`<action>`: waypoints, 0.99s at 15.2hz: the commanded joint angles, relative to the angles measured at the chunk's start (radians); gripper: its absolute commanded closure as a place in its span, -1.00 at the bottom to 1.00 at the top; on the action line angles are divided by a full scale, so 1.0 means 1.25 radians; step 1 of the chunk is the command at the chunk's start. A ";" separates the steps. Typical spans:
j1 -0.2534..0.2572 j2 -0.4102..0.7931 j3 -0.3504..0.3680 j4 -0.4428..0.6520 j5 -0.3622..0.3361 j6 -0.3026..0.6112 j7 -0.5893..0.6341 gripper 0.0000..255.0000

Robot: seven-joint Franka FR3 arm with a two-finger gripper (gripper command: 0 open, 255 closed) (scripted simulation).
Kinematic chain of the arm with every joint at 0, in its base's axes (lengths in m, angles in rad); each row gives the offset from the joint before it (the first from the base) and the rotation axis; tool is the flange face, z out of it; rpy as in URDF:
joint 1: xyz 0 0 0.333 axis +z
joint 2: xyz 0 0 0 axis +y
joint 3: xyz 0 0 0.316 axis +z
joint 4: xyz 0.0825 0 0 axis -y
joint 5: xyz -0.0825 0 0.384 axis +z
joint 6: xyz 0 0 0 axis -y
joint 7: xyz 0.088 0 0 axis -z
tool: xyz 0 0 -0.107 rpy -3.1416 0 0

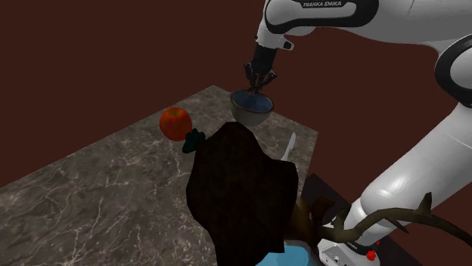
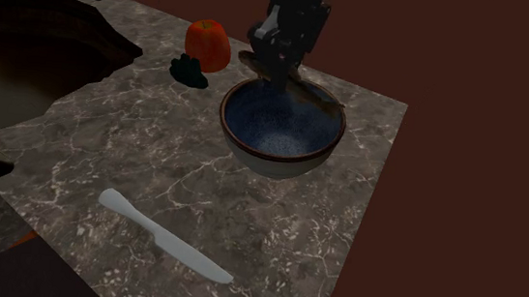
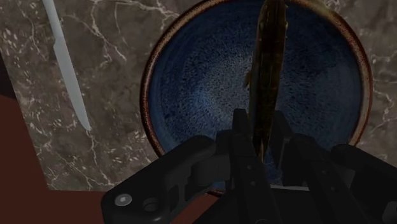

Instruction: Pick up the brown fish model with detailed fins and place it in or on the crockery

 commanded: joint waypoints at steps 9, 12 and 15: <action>0.000 0.006 0.000 -0.063 -0.001 0.068 -0.002 1.00; 0.000 0.006 0.000 -0.063 -0.001 0.068 -0.002 1.00; 0.000 0.006 0.000 -0.062 -0.001 0.068 -0.002 -1.00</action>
